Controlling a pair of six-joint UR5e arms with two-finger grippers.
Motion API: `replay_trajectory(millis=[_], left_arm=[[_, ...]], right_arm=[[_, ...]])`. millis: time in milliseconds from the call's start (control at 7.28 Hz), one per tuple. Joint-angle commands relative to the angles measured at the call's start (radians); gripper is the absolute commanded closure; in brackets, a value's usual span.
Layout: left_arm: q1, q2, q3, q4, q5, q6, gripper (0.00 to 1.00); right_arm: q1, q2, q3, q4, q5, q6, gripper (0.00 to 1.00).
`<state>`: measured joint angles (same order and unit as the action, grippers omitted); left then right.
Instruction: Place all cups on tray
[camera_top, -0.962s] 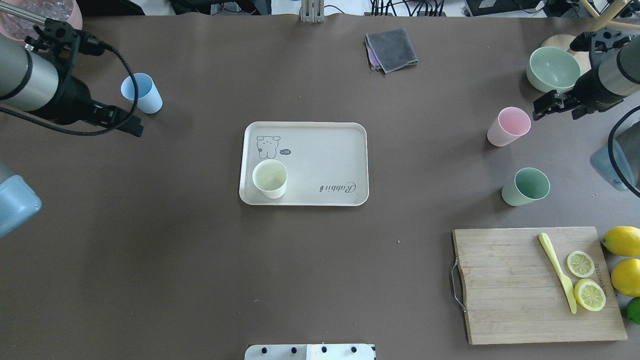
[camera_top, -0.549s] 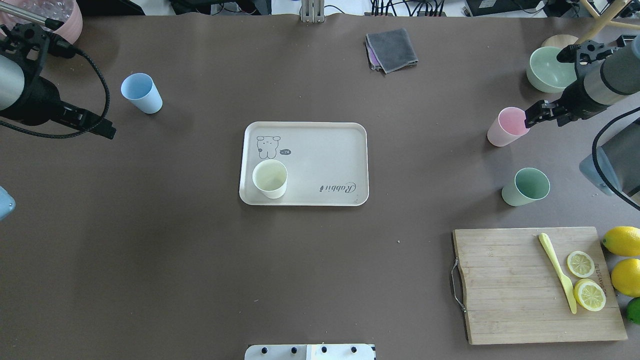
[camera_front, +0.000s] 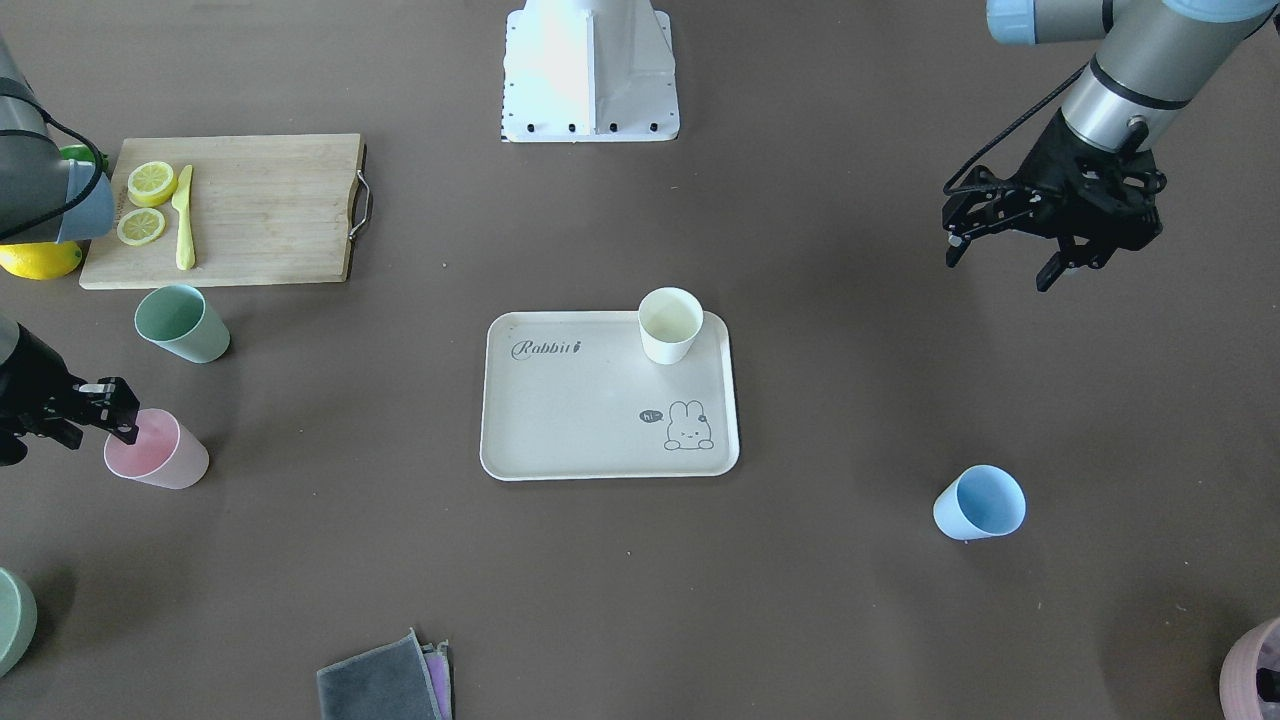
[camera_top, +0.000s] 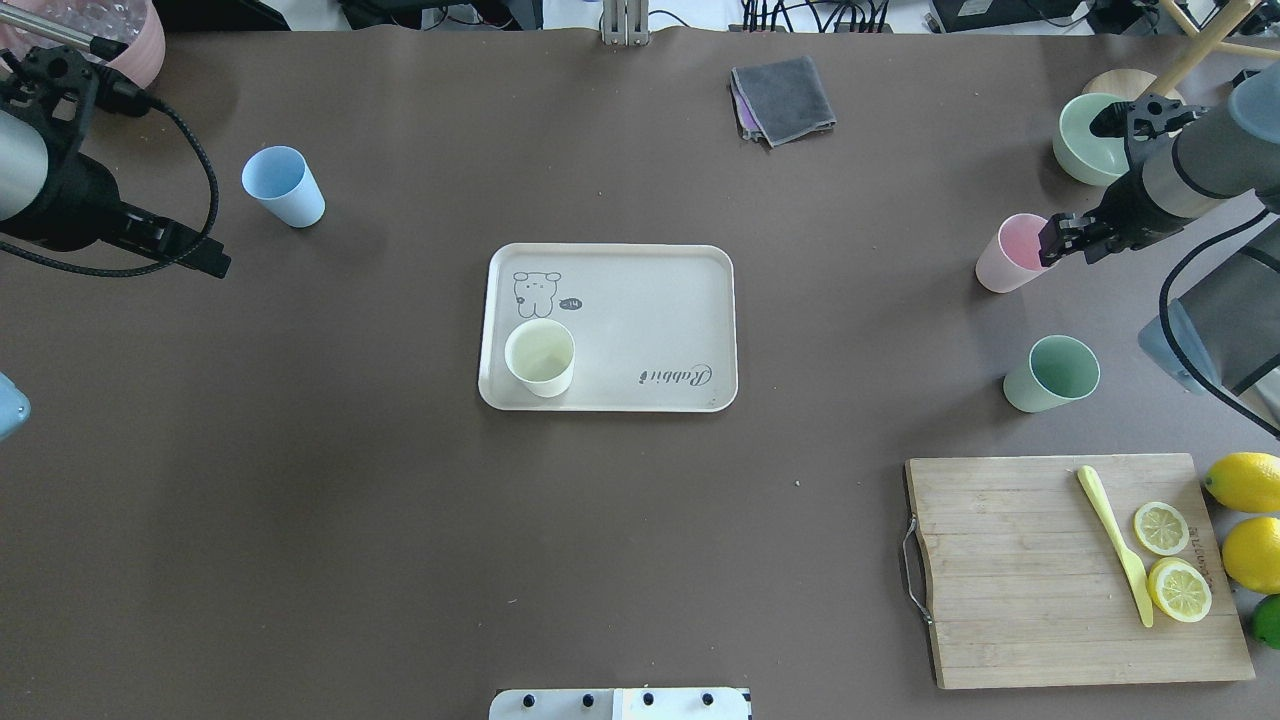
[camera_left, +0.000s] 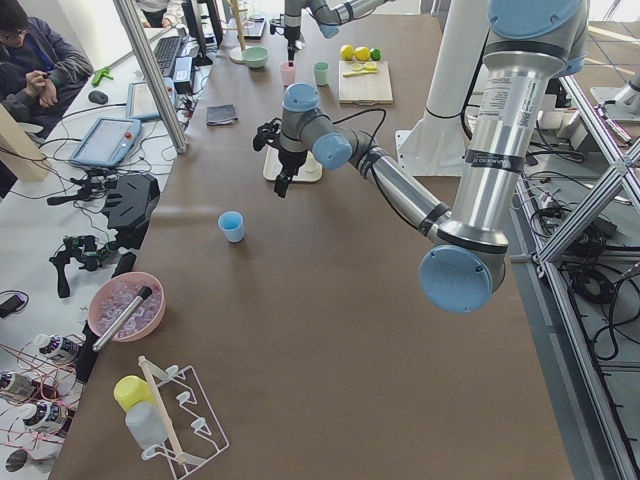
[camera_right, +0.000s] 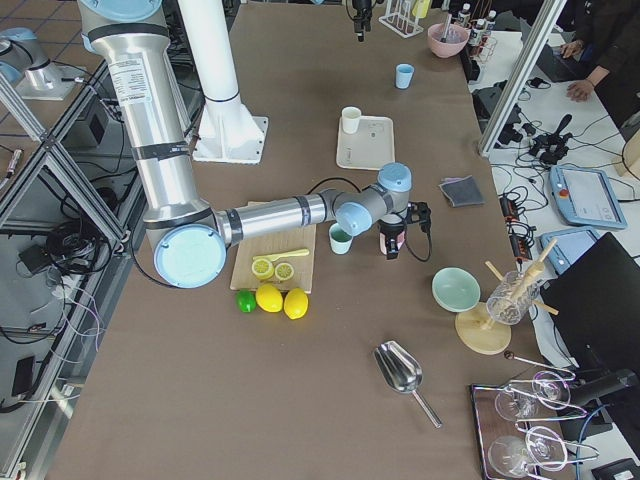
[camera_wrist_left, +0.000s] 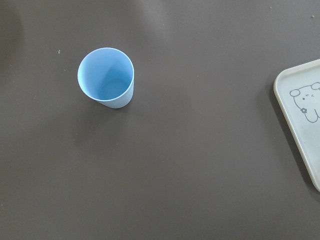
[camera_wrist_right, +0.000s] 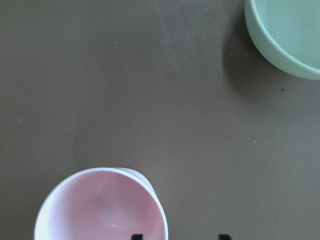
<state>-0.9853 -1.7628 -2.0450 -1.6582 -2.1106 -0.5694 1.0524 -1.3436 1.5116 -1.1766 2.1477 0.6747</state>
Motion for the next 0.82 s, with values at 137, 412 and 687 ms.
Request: replay_trajectory(millis=[137,412,687], left_arm=[[0.000,0.000,-0.001,0.000,0.001,-0.001,0.02],[0.000,-0.001,-0.003,0.000,0.001,-0.012,0.02],[0.002,-0.001,0.002,0.000,0.003,-0.013,0.02]], right_arm=[[-0.015,0.032,0.002,0.000,0.003,0.011,1.00],[0.026,0.084,0.012,-0.012,0.046,0.063,1.00],[-0.011,0.191,0.016,-0.034,0.067,0.325,1.00]])
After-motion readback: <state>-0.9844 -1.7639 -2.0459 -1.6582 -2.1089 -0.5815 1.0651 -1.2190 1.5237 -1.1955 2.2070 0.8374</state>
